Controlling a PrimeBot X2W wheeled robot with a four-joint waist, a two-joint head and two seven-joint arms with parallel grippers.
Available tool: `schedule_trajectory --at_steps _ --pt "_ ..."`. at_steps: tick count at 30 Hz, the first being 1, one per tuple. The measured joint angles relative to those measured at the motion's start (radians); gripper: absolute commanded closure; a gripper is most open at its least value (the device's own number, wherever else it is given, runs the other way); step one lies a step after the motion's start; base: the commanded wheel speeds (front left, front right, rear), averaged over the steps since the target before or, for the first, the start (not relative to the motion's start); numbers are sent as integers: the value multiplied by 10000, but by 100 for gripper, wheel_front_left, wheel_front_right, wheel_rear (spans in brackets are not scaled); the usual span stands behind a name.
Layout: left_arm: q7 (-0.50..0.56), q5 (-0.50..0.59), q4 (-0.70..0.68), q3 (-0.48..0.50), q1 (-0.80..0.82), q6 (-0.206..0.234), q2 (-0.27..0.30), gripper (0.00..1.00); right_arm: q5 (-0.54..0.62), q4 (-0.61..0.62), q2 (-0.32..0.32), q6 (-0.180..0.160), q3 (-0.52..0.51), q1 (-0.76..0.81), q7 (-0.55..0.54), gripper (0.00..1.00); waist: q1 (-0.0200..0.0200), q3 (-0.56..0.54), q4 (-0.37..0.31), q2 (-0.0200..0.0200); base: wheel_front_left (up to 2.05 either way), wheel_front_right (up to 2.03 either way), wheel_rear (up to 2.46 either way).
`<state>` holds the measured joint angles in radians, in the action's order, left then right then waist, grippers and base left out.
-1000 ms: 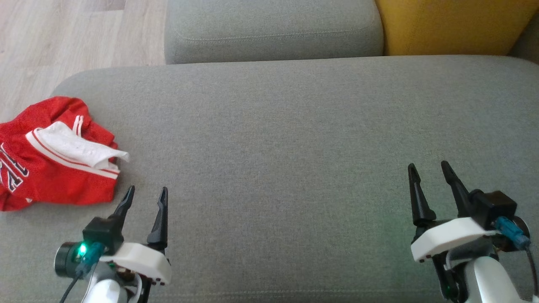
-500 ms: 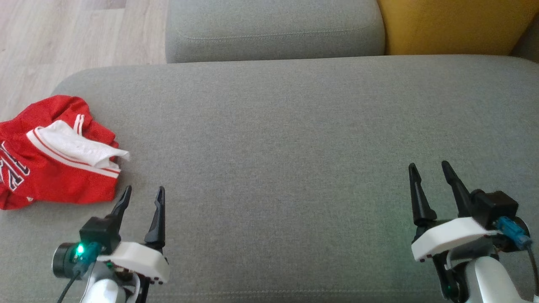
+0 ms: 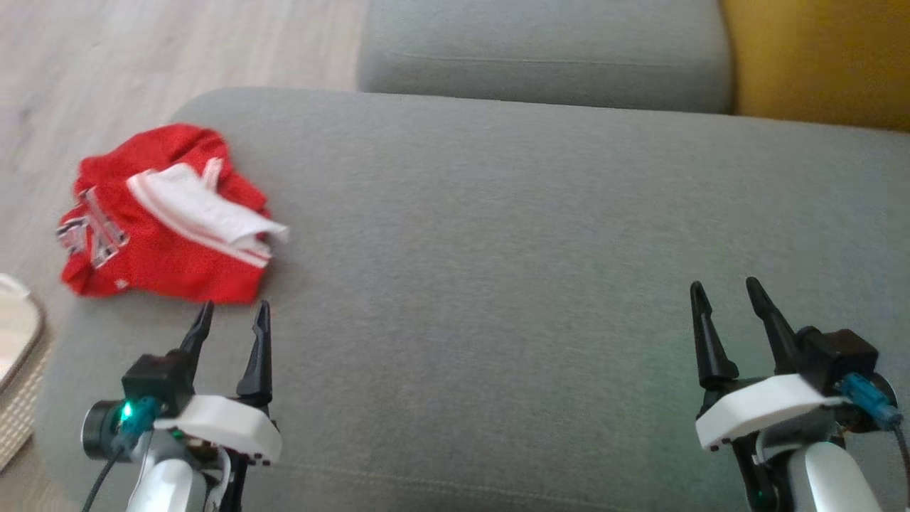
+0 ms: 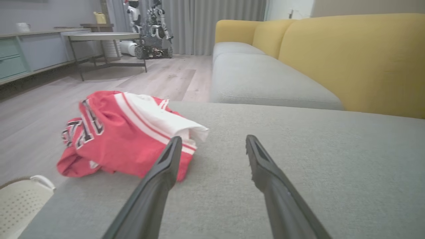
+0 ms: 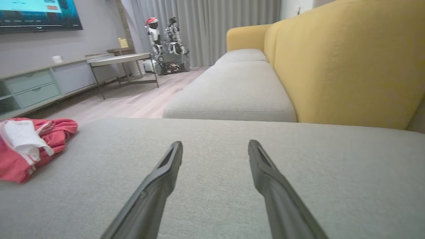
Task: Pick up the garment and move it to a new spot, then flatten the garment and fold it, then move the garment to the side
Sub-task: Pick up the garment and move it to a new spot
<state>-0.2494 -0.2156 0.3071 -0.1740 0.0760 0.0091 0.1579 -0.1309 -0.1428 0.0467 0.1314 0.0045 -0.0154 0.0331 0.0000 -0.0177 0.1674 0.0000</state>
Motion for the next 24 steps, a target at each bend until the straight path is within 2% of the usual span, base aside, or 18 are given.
schedule_trajectory --at_steps 15,19,24 --pt "0 -159 44 301 58 94 109 0 -27 347 -12 0 416 34 -121 0 0 99 2592 0 0 0 0" --pt "0 -159 40 332 58 138 123 0 -27 389 -15 0 487 34 -161 0 0 126 3038 0 0 0 0" --pt "0 -159 31 364 58 144 130 0 -25 401 -15 0 508 34 -207 0 0 140 3257 0 0 0 0"
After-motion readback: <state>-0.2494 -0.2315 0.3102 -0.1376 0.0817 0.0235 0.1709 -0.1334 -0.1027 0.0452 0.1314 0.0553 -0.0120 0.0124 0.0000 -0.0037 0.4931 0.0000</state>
